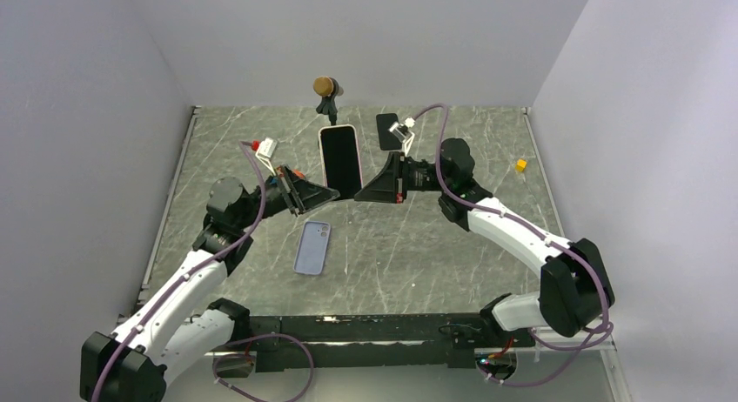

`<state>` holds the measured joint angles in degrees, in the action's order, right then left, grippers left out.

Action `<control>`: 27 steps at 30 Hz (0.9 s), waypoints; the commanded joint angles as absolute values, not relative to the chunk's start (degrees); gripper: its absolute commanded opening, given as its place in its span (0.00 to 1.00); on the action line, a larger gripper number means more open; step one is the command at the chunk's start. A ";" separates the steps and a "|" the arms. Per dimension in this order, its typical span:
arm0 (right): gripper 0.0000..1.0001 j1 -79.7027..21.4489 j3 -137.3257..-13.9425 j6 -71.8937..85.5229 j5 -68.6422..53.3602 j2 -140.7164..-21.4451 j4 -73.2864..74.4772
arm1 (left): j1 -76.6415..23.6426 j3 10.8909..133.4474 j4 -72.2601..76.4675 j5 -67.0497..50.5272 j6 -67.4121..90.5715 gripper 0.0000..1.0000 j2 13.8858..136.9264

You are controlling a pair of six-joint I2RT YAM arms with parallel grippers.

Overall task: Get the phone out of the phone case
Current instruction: Remove the phone case from the phone.

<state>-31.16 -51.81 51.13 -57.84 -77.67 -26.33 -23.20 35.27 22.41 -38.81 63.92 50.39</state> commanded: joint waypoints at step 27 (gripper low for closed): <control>0.00 -35.35 -61.79 5.26 -60.41 -85.95 -17.16 | -19.95 27.72 56.14 -45.90 107.47 0.00 49.59</control>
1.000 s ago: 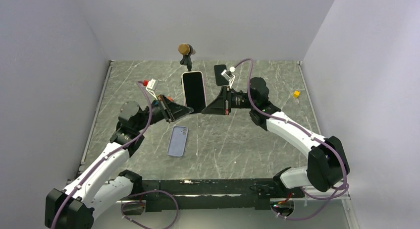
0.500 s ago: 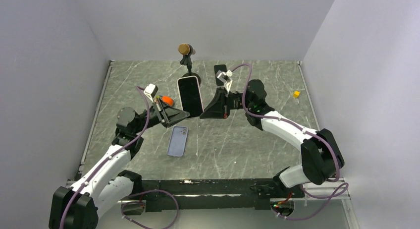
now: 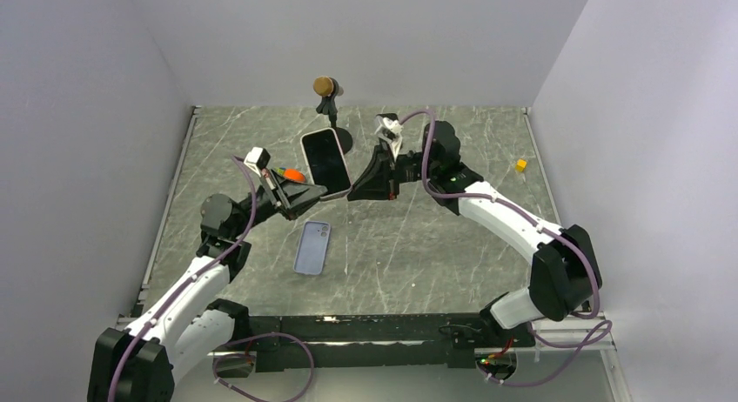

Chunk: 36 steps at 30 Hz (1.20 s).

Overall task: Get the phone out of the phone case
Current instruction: Remove the phone case from the phone.

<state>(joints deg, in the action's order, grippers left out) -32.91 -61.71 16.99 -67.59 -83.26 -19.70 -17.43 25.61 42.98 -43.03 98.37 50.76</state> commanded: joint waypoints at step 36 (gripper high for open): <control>0.46 -37.49 -41.52 76.11 -43.10 -73.58 -48.96 | -19.95 32.99 23.02 -33.29 57.11 0.00 40.89</control>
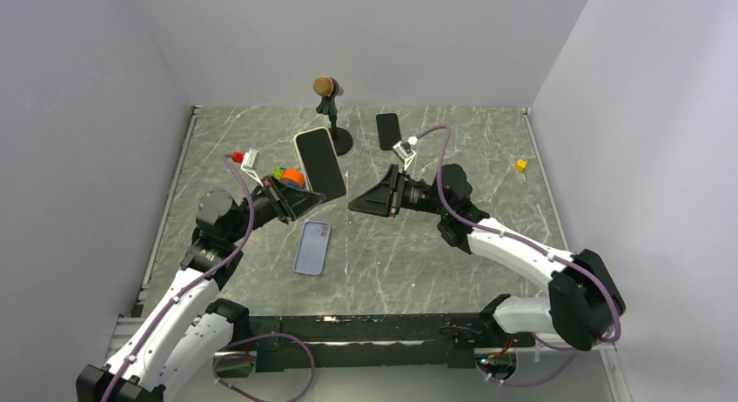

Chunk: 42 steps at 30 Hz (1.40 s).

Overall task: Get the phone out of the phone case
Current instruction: Remove the phone case from the phone.

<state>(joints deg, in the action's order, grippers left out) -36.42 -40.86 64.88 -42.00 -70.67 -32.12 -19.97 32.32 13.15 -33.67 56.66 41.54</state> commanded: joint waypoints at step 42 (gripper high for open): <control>0.35 -39.19 -49.82 80.17 -37.05 -88.91 -60.23 | -20.20 27.61 33.50 -38.90 65.87 0.00 42.07</control>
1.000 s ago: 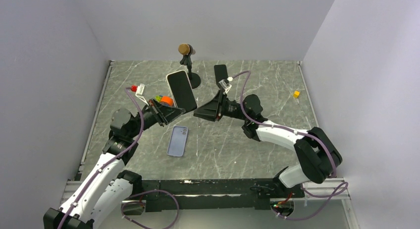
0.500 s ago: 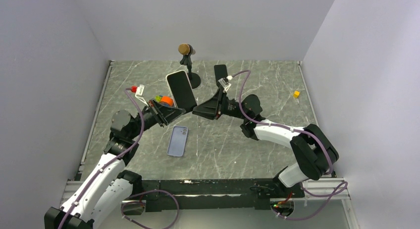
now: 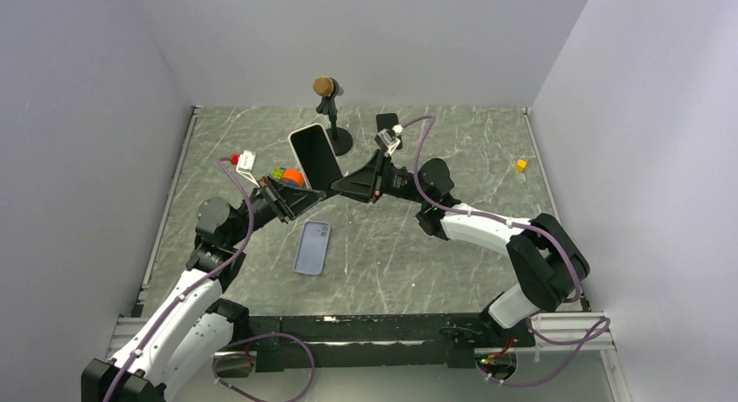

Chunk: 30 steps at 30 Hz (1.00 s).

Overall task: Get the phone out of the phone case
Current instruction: Remove the phone case from the phone.

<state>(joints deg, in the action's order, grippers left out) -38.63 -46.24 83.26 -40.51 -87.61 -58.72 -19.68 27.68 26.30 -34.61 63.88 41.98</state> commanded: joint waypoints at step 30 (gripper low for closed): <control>0.00 -36.53 -46.46 94.81 -41.13 -88.31 -79.02 | -20.29 34.64 3.96 -24.78 47.21 0.70 34.45</control>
<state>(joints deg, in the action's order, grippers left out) -36.45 -45.87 92.86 -41.06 -91.70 -69.21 -20.49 31.99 1.45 -24.51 47.53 31.57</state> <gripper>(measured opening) 0.085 0.726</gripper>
